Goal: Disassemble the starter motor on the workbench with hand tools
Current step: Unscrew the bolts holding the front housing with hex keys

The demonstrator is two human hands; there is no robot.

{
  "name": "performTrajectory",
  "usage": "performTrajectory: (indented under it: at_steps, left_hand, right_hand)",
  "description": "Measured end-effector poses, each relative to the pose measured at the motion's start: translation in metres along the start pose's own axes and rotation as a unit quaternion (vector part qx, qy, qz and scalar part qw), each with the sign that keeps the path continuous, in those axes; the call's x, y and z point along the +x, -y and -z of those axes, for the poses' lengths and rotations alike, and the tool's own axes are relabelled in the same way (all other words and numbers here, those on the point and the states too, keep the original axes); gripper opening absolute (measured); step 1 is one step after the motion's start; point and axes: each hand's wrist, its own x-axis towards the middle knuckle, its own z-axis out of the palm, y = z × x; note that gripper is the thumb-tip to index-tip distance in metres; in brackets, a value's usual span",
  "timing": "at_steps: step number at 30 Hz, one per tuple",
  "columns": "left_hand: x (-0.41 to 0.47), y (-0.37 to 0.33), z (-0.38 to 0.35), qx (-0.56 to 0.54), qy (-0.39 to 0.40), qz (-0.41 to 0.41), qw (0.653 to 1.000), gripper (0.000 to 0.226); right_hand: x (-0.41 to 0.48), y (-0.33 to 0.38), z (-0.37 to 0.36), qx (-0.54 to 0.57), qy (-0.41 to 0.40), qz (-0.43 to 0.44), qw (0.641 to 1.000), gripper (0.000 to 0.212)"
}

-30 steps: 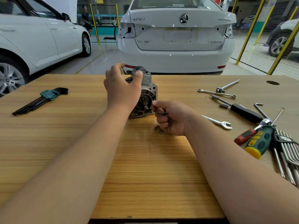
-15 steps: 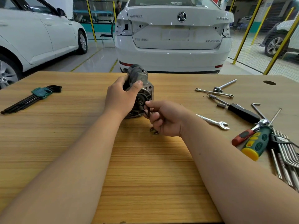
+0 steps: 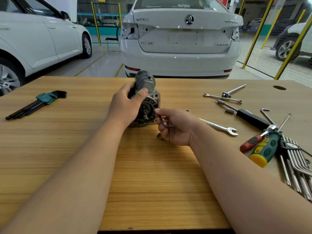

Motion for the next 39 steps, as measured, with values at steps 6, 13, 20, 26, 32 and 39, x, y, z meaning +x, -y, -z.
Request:
performTrajectory:
  at_steps: [6,13,20,26,32,39]
  left_hand:
    - [0.0003,0.0000,0.0027,-0.006,0.008,-0.007,1.000,0.060]
    - [-0.0014,0.0023,0.0017,-0.017,0.001,-0.002,1.000,0.051]
    - [-0.0019,0.0031,-0.0006,-0.025,-0.009,0.007,1.000,0.054]
    - [-0.0016,0.0027,0.0013,-0.037,-0.001,0.023,0.999,0.063]
    - [-0.0018,0.0017,0.0020,-0.038,0.004,0.028,0.999,0.067]
    - [-0.0016,0.0024,0.0011,-0.043,-0.001,0.025,0.999,0.067]
  right_hand:
    - [0.0031,-0.0045,-0.0055,0.043,0.040,-0.037,0.998,0.023]
    - [0.0000,-0.0033,-0.0014,0.114,0.063,-0.044,0.991,0.020]
    - [-0.0034,-0.0040,-0.0017,0.049,0.045,-0.012,0.998,0.017]
    - [-0.0018,-0.0033,-0.0026,0.059,0.020,-0.002,0.998,0.017]
    - [0.0003,-0.0064,-0.0031,0.086,0.012,-0.026,0.996,0.016]
    - [-0.0015,-0.0032,-0.0030,0.134,0.054,-0.044,0.989,0.018]
